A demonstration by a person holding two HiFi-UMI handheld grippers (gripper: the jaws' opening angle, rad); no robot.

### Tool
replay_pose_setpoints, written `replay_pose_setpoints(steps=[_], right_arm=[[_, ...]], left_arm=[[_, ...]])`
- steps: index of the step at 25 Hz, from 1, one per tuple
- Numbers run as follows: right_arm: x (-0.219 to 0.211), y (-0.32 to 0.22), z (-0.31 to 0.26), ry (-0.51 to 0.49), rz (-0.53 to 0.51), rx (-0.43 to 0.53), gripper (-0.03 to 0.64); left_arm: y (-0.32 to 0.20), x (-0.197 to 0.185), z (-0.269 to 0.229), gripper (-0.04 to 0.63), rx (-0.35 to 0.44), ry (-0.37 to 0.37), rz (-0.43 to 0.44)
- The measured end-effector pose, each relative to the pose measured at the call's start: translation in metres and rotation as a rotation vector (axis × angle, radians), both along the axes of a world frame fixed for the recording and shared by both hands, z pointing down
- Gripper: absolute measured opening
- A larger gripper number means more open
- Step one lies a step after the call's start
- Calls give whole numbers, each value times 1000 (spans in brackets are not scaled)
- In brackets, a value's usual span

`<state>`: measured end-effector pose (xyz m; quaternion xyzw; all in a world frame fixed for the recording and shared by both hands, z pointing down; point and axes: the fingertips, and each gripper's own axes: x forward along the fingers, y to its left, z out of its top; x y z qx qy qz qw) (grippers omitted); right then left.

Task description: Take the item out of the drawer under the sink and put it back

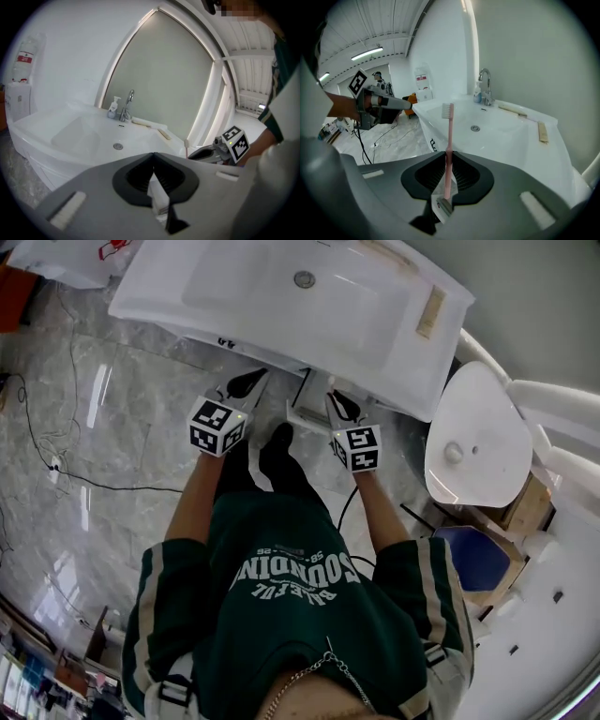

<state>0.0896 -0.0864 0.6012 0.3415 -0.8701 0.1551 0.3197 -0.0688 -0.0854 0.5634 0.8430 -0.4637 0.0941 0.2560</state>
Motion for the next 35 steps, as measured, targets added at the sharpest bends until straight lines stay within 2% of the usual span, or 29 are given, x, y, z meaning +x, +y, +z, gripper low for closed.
replay_pose_setpoints(steps=[6,11,18,24,35], right_arm=[[4,21,75,102,-93,-77,49],[13,25,131,168,-119,-154,49],[35,14,205,251,-92,-255,49],[50,10,261,337,-24,-355,49],[53,-2,317,421,9,-419,49]], left_arm=[[12,8,38,50,-47,-18,0],[16,12,57,49,-60,-6,-11],[20,18,82,49,-80,-4,-22],[30,14,100,49,-92,3,-43],[70,4,140,51,-173,10,-70]])
